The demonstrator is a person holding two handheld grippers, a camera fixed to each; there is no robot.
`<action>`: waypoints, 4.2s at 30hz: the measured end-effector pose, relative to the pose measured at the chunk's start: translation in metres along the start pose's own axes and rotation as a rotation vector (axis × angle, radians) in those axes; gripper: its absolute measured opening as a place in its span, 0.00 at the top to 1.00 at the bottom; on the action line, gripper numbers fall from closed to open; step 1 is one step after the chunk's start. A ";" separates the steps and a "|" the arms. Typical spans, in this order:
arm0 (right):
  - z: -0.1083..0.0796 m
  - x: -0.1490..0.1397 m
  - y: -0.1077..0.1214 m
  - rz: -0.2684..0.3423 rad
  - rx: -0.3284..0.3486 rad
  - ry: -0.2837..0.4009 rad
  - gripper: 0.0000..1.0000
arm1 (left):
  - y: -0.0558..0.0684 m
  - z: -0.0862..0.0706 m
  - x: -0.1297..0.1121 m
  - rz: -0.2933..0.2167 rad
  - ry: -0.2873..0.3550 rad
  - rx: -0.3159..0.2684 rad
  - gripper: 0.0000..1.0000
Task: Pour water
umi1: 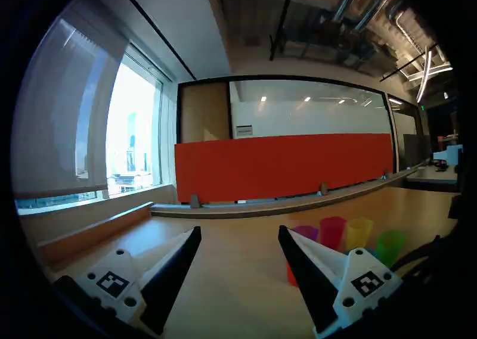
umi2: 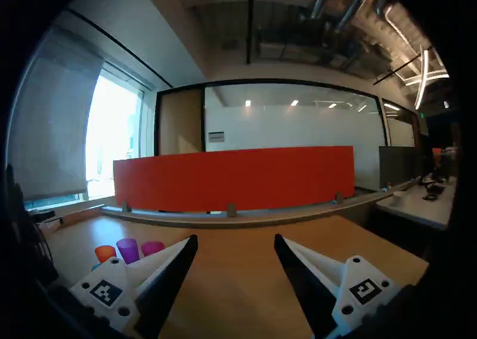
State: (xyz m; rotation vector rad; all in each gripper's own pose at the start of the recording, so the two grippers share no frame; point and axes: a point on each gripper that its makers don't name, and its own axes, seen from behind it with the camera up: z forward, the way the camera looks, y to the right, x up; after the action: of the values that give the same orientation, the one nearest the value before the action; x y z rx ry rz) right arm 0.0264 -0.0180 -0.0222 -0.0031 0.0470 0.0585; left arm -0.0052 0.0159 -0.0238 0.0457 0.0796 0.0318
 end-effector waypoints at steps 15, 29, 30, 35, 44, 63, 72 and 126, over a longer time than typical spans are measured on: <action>-0.005 0.000 0.004 -0.015 -0.025 -0.003 0.01 | -0.001 0.009 -0.030 -0.037 -0.016 -0.003 0.04; -0.004 0.003 0.000 -0.009 -0.021 -0.001 0.01 | 0.001 0.012 -0.040 -0.049 -0.031 -0.010 0.04; -0.004 0.003 0.000 -0.010 -0.022 -0.001 0.01 | 0.001 0.013 -0.041 -0.050 -0.033 -0.010 0.04; -0.004 0.004 0.001 -0.008 -0.023 -0.001 0.01 | -0.002 0.014 -0.045 -0.059 -0.045 -0.006 0.04; -0.004 0.003 0.004 -0.003 -0.027 -0.001 0.01 | -0.003 0.016 -0.047 -0.058 -0.055 -0.007 0.04; -0.013 0.004 0.007 -0.021 -0.010 0.025 0.01 | -0.003 0.016 -0.047 -0.057 -0.058 -0.007 0.04; -0.015 0.001 0.010 -0.051 -0.005 0.059 0.01 | -0.003 0.016 -0.047 -0.056 -0.058 -0.006 0.04; 0.028 -0.088 0.031 -0.050 -0.055 -0.016 0.00 | -0.003 0.016 -0.047 -0.056 -0.058 -0.006 0.04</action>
State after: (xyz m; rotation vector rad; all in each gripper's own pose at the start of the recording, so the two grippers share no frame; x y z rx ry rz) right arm -0.0620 0.0076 0.0100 -0.0588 0.0298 0.0100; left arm -0.0508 0.0108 -0.0047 0.0380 0.0227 -0.0251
